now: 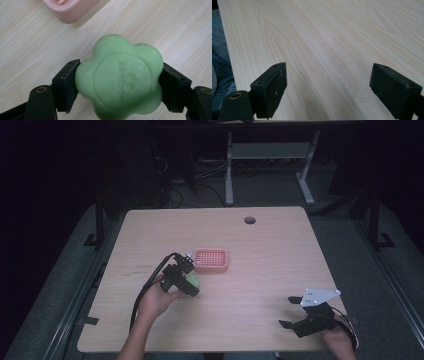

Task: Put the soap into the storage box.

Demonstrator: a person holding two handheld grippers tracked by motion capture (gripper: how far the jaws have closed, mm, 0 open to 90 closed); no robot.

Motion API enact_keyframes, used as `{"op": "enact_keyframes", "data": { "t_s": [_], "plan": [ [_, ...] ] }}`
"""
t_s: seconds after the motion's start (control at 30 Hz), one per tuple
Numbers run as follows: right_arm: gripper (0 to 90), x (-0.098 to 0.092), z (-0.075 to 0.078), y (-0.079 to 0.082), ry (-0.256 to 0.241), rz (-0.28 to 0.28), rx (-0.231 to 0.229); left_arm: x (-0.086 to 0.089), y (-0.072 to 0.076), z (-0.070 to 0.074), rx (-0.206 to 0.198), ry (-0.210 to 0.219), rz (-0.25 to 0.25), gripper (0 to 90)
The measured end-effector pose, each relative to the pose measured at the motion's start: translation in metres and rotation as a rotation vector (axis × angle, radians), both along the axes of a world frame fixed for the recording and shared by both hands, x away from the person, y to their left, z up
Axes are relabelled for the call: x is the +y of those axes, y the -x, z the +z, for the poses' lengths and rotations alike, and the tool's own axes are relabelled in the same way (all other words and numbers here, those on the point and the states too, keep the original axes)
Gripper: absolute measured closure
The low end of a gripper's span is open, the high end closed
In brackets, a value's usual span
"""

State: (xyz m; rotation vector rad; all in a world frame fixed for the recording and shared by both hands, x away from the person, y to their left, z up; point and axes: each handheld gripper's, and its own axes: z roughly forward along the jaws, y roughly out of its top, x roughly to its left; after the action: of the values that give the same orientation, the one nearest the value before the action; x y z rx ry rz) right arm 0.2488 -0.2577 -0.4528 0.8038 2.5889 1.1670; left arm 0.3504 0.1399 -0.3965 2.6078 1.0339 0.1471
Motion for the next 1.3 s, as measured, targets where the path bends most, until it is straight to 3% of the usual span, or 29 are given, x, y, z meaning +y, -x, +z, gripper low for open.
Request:
{"op": "enact_keyframes", "data": {
  "t_s": [1.3],
  "plan": [
    [13.8,0.003,0.000,0.001,0.006,0.000,0.000,-0.003,-0.025,0.020,-0.004,0.028,0.012,26.7]
  ]
}}
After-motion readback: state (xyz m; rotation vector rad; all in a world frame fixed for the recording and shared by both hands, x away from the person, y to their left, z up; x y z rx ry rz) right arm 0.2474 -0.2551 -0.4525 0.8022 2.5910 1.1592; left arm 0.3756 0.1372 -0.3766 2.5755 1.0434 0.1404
